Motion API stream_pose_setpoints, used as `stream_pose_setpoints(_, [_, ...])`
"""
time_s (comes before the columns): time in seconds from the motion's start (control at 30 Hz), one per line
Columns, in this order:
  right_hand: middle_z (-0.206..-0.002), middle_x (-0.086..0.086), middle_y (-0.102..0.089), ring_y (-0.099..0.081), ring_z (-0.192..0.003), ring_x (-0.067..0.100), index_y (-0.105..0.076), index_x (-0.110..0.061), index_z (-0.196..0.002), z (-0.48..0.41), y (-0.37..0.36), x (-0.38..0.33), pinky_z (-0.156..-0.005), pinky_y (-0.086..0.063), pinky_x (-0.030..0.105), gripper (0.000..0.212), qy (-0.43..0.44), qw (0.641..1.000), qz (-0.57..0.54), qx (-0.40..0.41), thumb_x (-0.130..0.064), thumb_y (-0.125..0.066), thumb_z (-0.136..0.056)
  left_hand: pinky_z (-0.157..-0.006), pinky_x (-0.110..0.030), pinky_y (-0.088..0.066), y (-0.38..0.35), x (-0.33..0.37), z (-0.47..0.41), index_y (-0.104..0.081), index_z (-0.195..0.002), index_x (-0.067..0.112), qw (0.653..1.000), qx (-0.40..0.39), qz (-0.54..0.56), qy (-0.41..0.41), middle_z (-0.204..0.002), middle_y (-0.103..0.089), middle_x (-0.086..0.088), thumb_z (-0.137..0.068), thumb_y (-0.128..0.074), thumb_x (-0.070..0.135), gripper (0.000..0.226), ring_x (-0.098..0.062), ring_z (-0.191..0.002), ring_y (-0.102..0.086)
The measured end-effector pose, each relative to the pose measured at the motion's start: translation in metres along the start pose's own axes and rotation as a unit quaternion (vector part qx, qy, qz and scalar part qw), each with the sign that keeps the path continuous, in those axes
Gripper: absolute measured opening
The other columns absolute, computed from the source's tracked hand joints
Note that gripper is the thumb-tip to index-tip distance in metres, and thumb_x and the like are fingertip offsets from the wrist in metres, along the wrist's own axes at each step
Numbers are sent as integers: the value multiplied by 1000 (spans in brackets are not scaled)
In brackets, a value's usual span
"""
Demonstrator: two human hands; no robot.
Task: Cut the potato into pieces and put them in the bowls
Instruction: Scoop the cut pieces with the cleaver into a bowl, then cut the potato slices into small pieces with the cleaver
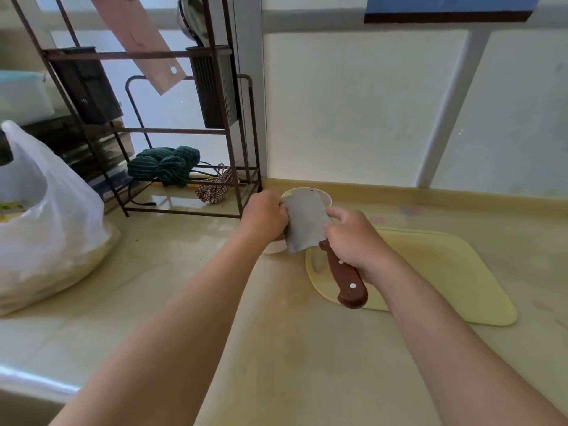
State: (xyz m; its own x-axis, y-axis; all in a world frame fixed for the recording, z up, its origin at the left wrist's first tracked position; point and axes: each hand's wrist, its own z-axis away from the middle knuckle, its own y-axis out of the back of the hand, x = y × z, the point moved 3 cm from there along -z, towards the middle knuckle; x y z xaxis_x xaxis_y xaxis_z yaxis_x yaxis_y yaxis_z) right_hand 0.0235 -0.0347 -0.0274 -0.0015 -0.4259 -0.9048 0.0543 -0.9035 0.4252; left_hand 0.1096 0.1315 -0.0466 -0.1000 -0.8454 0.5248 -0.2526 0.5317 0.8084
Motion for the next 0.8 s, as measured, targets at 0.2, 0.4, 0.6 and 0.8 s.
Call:
stream_pose_setpoints(0.2, [-91, 6, -69, -56, -66, 18, -54, -26, -148, -3, 17, 9, -40, -39, 18, 49, -16, 1000, 15, 10, -9, -43, -103, -55, -29, -29, 5, -2, 2, -43, -59, 12, 998, 22, 47, 34, -61, -43, -5, -84, -41, 3, 26, -23, -61, -37])
stream_pose_setpoints(0.4, [-83, 2, -67, -52, -53, 11, -56, -25, -147, 3, 25, 13, -38, -37, 18, 48, -11, 1000, 18, 17, -9, -43, -104, -84, -30, -44, 14, 4, 10, -65, -119, 8, 996, 30, 78, 38, -113, -62, -9, -96, -40, 5, 34, -26, -105, -57])
stream_pose_setpoints(0.6, [-80, -2, -64, -52, -60, 14, -58, -29, -138, 19, 60, 22, -41, -39, 19, 42, -13, 998, 7, 58, -9, -44, -104, -89, -30, -46, 23, 26, 20, -66, -118, 8, 995, 38, 91, 1, -115, -66, -8, -96, -40, 4, 34, -24, -108, -59])
stream_pose_setpoints(0.8, [-77, 1, -67, -55, -70, 24, -73, -25, -105, 37, 120, 59, -63, -43, 33, 25, -50, 989, -28, 138, -12, -53, -97, -83, -30, -51, 6, 73, 36, -67, -115, 12, 991, 22, 117, -65, -110, -68, -5, -97, -44, 10, 29, -20, -97, -62])
